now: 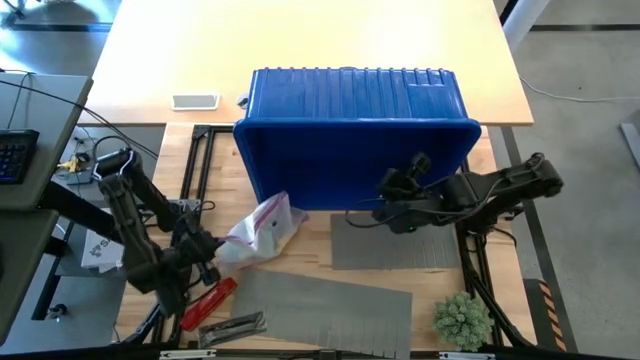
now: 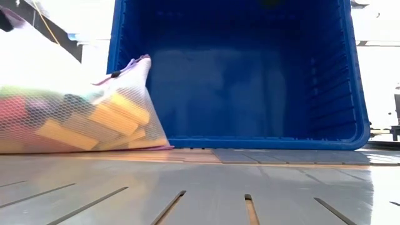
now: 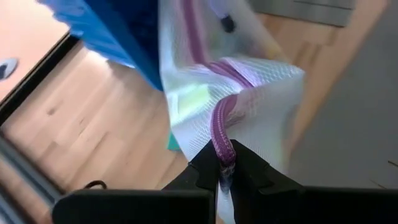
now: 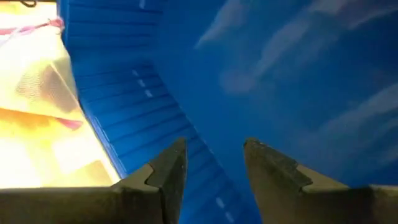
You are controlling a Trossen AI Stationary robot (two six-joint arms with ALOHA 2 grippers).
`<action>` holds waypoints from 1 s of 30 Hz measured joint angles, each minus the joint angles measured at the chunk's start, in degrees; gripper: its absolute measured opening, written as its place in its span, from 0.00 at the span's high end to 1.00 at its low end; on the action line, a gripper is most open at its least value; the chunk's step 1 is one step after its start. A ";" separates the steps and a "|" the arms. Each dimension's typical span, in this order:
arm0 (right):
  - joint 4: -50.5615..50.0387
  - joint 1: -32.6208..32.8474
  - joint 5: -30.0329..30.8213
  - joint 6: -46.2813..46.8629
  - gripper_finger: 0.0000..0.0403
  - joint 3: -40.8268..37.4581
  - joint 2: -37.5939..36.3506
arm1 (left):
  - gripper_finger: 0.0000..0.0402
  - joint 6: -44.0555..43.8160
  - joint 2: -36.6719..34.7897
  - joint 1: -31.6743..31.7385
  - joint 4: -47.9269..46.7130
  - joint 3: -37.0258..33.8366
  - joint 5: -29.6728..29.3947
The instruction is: Sort blocks
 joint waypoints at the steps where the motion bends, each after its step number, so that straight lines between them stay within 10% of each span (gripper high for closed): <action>1: 2.62 0.26 -0.12 -0.34 0.64 -2.54 -1.41 | 1.00 1.12 -0.41 1.35 0.00 0.00 0.54; 16: 11.68 0.54 0.47 -6.87 0.64 -14.18 -7.84 | 0.86 11.79 -12.76 18.34 -0.24 0.46 33.18; 21: 3.98 0.72 6.44 -0.69 0.64 -12.96 -11.98 | 0.80 11.29 -17.31 21.60 -0.15 3.70 24.90; 30: -1.14 4.46 0.89 0.65 0.64 -12.90 -25.48 | 0.73 30.23 -19.68 21.93 17.47 9.25 -11.09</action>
